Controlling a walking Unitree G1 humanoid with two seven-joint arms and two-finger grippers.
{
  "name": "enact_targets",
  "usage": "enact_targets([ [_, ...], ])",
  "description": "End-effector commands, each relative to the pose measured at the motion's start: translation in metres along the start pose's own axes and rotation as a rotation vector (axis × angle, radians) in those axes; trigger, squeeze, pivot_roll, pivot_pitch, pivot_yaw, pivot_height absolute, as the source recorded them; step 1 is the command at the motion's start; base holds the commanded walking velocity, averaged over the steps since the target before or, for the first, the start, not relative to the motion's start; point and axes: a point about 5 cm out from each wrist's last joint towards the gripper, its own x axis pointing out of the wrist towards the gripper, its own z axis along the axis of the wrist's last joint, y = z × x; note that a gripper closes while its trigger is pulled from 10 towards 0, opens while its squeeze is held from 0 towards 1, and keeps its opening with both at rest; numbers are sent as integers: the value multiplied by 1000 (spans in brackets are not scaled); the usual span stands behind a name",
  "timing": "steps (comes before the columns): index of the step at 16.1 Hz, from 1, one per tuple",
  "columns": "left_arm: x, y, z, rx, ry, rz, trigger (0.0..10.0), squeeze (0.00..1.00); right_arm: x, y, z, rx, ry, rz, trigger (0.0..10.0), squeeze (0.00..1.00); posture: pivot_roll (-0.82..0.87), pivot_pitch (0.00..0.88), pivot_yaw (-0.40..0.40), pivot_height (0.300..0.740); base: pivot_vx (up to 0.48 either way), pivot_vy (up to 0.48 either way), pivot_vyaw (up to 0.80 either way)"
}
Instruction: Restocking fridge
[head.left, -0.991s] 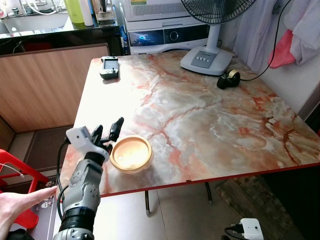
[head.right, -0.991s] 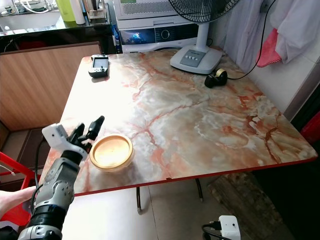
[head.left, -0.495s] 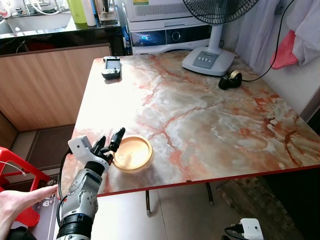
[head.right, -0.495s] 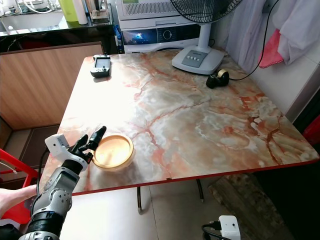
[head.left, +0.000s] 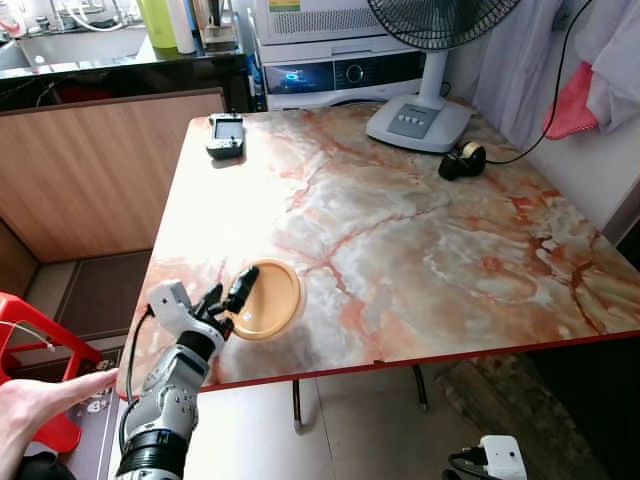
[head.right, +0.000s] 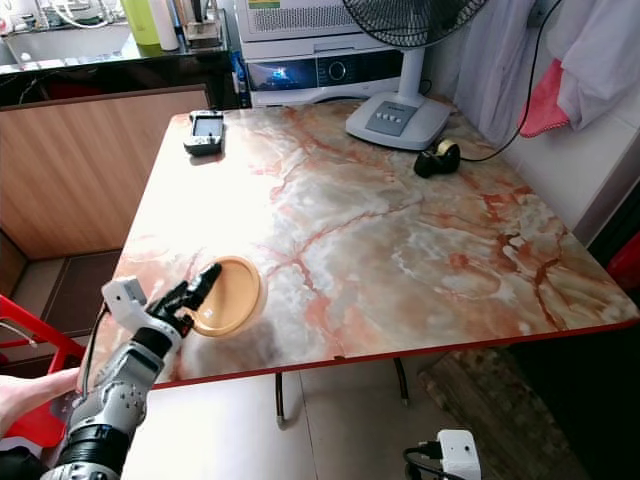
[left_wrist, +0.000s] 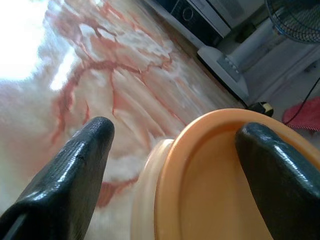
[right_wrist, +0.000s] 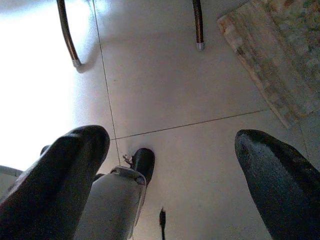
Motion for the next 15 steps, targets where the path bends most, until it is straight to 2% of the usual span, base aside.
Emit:
enact_targets([
  [1, -2, 1, -5, -7, 27, 3, 10000, 0, 0, -1, 2, -9, -6, 2, 10000, 0, 15, 0, 2, 740, 0, 0, 0],
  [4, -1, 0, -1, -9, 4, -7, 10000, 0, 0, -1, 2, -11, -6, 1, 10000, 0, 16, 0, 0, 740, 0, 0, 0],
  [8, 7, -9, 14, 5, -40, -46, 10000, 0, 0, -1, 3, -16, -10, 1, 10000, 0, 19, 0, -1, 740, 0, 0, 0],
  [15, 5, -2, -3, 1, 24, -21, 10000, 0, 0, -2, 3, -27, -7, 4, 10000, 0, 14, 0, -5, 740, 0, 0, 0],
])
